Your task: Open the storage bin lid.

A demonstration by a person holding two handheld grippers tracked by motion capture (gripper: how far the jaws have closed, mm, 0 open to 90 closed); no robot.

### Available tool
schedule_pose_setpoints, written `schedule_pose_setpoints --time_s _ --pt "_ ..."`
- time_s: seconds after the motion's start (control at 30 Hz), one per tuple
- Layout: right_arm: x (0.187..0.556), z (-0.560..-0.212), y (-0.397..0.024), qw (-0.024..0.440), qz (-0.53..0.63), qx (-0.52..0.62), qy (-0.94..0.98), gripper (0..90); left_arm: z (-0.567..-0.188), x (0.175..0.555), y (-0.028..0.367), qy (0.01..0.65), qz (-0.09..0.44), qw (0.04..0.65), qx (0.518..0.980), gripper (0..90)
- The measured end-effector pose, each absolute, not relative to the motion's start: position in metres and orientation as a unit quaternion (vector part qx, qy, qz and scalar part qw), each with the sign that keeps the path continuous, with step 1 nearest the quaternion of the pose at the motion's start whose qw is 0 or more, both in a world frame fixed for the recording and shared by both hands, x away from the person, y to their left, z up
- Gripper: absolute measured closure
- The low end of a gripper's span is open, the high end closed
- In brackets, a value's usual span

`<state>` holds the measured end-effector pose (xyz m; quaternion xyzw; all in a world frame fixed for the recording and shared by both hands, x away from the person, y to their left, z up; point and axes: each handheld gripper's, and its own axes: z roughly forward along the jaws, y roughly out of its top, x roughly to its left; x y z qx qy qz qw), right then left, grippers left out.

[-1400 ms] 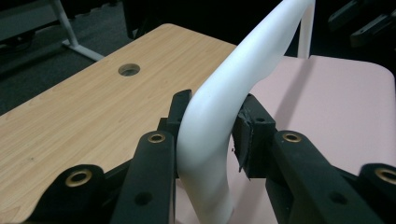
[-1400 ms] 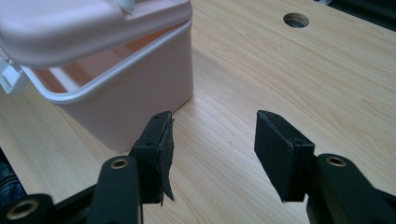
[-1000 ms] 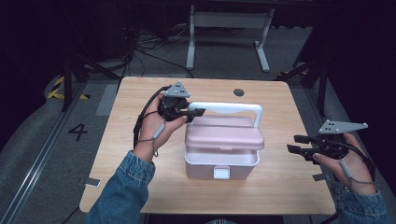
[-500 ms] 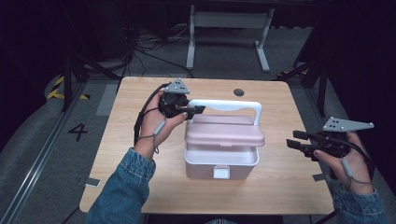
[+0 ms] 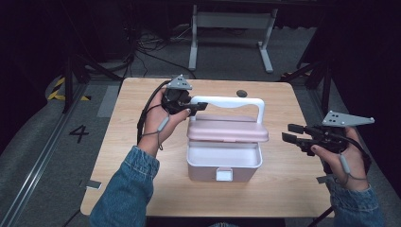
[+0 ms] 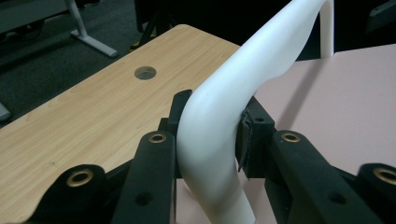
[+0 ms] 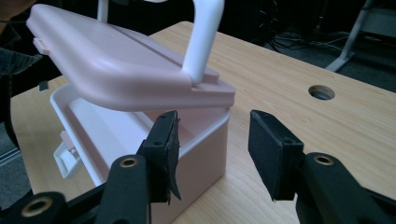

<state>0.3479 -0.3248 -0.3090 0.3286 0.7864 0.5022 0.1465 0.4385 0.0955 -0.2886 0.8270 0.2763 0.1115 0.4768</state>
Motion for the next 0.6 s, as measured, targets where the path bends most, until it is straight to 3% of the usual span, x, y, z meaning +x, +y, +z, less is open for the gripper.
schedule_pose_setpoints --time_s 0.2,0.43,0.6 --pt "0.348 -0.31 -0.316 0.114 0.502 0.306 0.801 77.3 -0.288 0.445 0.095 0.284 0.109 0.479 0.824 71.5" --pt "0.349 -0.312 -0.3 0.117 0.499 0.277 0.813 89.1 -0.286 0.454 0.094 0.291 0.104 0.473 0.825 71.5" --pt "0.349 -0.313 -0.29 0.113 0.504 0.262 0.815 90.0 -0.286 0.458 0.094 0.296 0.104 0.474 0.822 71.6"
